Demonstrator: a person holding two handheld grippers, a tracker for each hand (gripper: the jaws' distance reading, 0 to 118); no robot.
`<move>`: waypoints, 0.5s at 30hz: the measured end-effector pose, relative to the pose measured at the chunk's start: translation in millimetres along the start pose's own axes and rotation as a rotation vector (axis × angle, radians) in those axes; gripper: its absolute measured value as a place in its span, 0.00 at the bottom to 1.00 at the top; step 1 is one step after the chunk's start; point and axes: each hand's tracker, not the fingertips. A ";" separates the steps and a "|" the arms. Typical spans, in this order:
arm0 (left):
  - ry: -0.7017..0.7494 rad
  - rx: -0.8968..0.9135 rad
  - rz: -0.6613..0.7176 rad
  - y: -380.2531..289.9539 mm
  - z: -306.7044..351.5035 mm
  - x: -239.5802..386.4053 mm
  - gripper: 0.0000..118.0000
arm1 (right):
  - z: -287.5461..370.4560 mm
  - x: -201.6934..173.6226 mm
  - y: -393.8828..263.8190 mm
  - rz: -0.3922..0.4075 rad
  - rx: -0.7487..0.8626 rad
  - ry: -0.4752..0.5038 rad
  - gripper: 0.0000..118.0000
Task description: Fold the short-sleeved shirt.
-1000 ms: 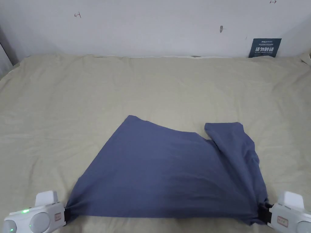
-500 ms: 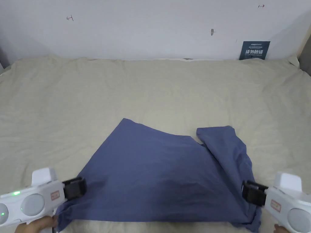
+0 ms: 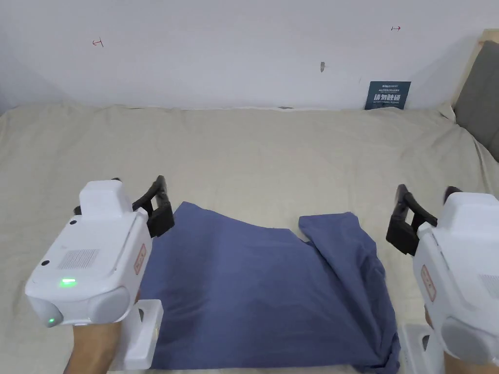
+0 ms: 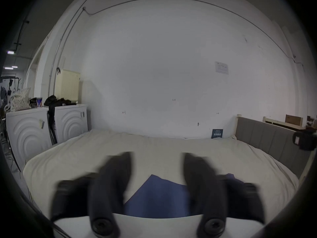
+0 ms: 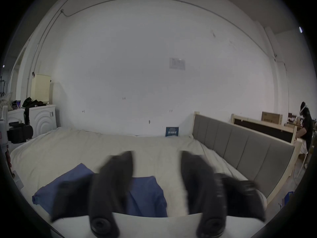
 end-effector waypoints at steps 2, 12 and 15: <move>0.000 -0.006 -0.004 -1.3 -2.8 4.5 0.01 | -0.6 -4.0 -0.2 0.022 0.010 0.001 0.02; -0.076 -0.170 0.004 -6.3 -53.9 -11.0 0.00 | -18.7 -3.1 -4.4 0.002 -0.004 0.017 0.01; -0.123 -0.285 0.016 -11.5 -98.3 -20.6 0.00 | -32.0 -1.4 -8.9 0.009 -0.027 0.014 0.01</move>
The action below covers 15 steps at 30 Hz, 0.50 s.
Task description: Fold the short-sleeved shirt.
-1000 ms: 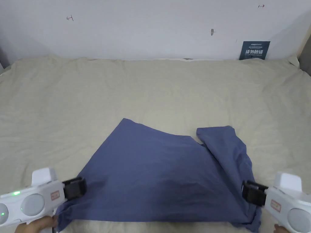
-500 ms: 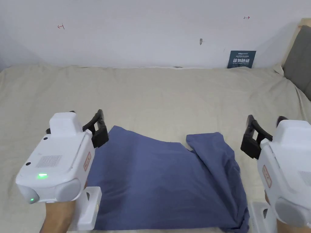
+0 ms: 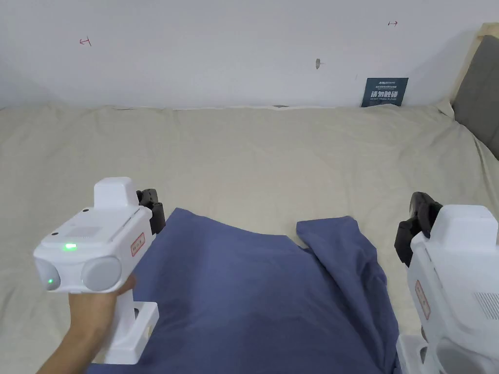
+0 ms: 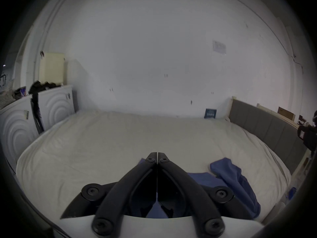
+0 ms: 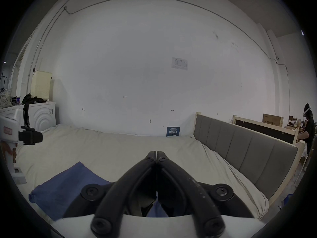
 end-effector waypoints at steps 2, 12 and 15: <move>-0.011 -0.088 -0.011 5.2 -38.3 -11.1 0.00 | -10.2 0.8 -3.8 0.008 -0.015 -0.010 0.01; -0.030 -0.418 0.060 2.0 -226.1 -57.6 0.52 | -80.8 5.5 -29.8 0.038 -0.123 -0.063 0.01; 0.015 -0.529 0.021 -14.4 -278.4 -67.3 0.88 | -103.2 6.1 -41.6 0.042 -0.170 -0.077 0.01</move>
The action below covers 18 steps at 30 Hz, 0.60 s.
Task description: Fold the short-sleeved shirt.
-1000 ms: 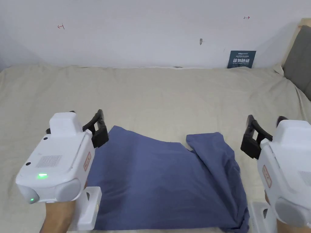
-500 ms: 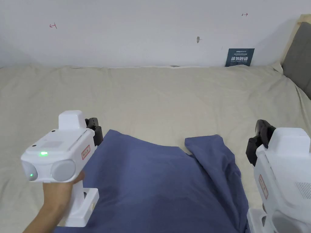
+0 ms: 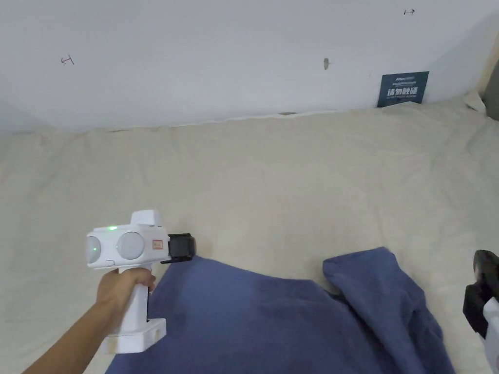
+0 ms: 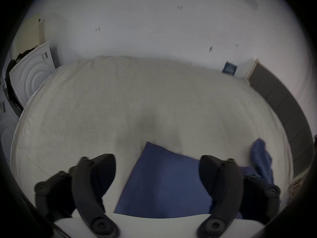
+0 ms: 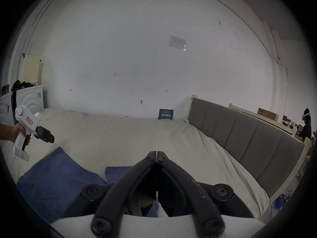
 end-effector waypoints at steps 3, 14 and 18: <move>0.016 -0.008 -0.027 2.5 -35.8 -2.8 0.87 | -18.9 -1.2 -9.0 0.007 -0.036 -0.012 0.01; 0.016 -0.069 -0.094 -18.6 -69.2 16.7 0.03 | -51.3 4.1 -38.7 -0.005 -0.170 -0.024 0.01; 0.023 0.003 -0.045 -15.0 -43.6 16.6 0.02 | -68.0 17.2 -37.0 -0.077 -0.266 0.001 0.02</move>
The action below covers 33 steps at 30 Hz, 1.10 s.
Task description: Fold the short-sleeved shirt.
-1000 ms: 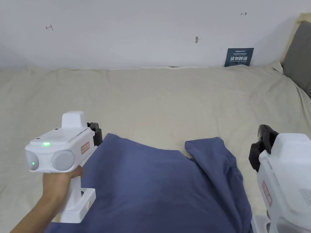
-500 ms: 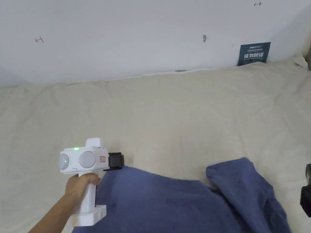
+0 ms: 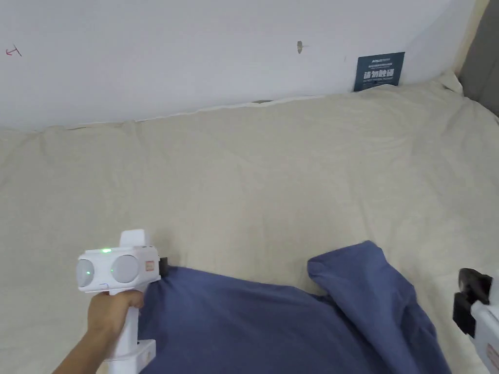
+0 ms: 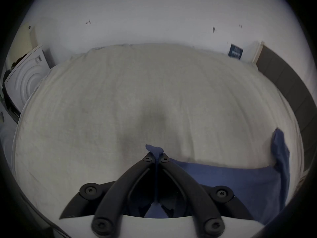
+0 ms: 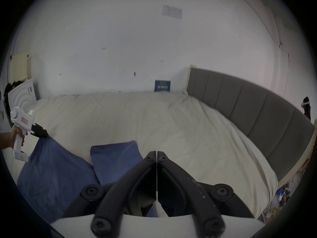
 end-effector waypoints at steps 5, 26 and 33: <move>-0.125 0.130 0.082 -6.0 76.4 -4.0 0.02 | -46.1 19.2 4.3 -0.039 -0.207 0.057 0.18; -0.134 0.189 0.093 -31.9 166.5 -0.9 0.02 | -115.4 -6.8 -39.6 0.036 -0.448 0.102 0.04; -0.109 0.286 0.152 -26.6 216.5 -22.0 0.02 | -57.9 14.3 32.9 0.087 -0.135 0.112 0.03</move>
